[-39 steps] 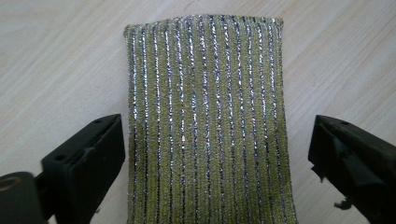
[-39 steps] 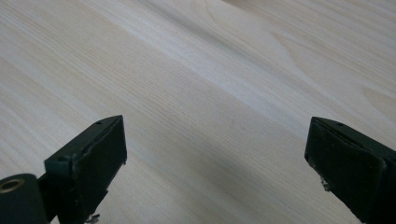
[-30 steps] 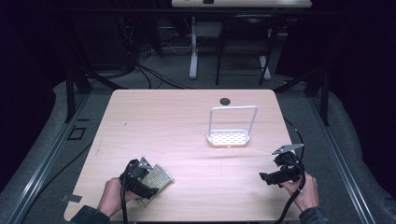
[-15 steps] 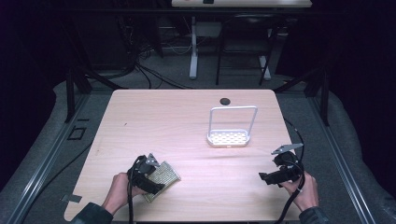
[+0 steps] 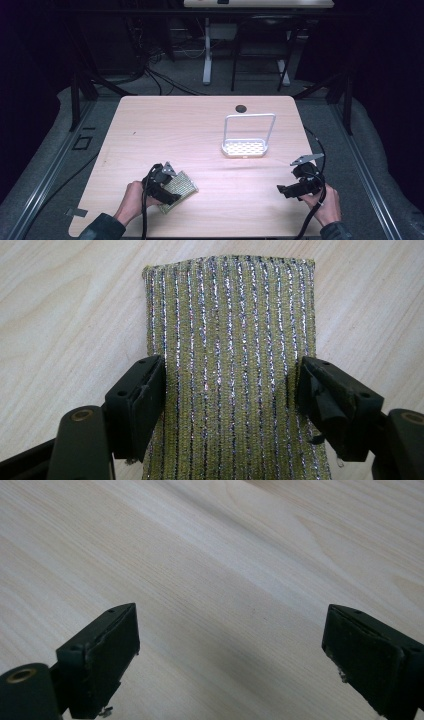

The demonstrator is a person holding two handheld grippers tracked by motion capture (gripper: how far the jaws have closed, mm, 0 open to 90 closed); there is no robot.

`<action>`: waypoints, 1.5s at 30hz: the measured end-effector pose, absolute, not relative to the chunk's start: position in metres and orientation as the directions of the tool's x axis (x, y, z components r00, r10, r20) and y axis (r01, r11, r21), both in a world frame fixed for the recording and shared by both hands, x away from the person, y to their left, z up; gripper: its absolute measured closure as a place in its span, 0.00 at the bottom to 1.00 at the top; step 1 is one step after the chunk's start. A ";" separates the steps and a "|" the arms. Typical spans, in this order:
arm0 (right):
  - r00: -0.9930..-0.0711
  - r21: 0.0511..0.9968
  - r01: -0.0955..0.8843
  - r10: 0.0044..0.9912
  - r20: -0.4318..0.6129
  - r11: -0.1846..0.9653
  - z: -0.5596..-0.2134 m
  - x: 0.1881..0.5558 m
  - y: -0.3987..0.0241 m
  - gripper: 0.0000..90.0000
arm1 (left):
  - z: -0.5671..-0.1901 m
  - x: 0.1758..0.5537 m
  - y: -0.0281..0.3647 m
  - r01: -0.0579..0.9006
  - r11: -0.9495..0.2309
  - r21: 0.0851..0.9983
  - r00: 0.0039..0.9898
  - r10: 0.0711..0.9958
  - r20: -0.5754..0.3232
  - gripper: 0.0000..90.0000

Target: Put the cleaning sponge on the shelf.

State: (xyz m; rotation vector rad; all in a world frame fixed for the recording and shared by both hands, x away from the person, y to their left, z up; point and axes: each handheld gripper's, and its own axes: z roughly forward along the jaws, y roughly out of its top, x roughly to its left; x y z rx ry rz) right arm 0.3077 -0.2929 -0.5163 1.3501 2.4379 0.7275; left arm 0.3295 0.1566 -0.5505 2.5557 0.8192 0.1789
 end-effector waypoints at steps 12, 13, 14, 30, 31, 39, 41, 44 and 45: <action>-0.535 0.533 0.721 0.845 0.023 0.442 -0.517 0.308 -0.294 0.10 | -0.550 0.323 0.155 0.529 -0.699 0.481 0.807 0.591 -0.028 0.61; -0.535 0.533 0.721 0.845 0.023 0.442 -0.517 0.308 -0.294 0.10 | -0.550 0.323 0.155 0.529 -0.699 0.481 0.807 0.591 -0.028 0.64; -0.534 0.534 0.721 0.845 0.022 0.442 -0.517 0.308 -0.294 0.10 | -0.550 0.321 0.154 0.523 -0.701 0.485 0.809 0.588 -0.024 0.67; -0.531 0.536 0.721 0.847 0.020 0.439 -0.518 0.308 -0.296 0.10 | -0.537 0.315 0.154 0.506 -0.685 0.525 0.803 0.596 0.003 0.74; -0.530 0.536 0.721 0.848 0.020 0.438 -0.517 0.308 -0.296 0.10 | -0.535 0.314 0.153 0.502 -0.679 0.535 0.801 0.598 0.007 0.74; -0.529 0.531 0.724 0.849 0.015 0.441 -0.517 0.308 -0.298 0.11 | -0.530 0.314 0.147 0.493 -0.667 0.558 0.798 0.603 0.014 0.74; -0.523 0.534 0.725 0.852 0.018 0.435 -0.517 0.308 -0.298 0.11 | -0.529 0.314 0.146 0.493 -0.663 0.564 0.796 0.605 0.015 0.74; -0.524 0.533 0.725 0.852 0.016 0.435 -0.517 0.308 -0.298 0.11 | -0.526 0.315 0.144 0.492 -0.655 0.574 0.794 0.608 0.014 0.74; -0.524 0.534 0.724 0.852 0.015 0.436 -0.517 0.308 -0.298 0.11 | -0.526 0.315 0.143 0.490 -0.656 0.575 0.796 0.605 0.013 0.74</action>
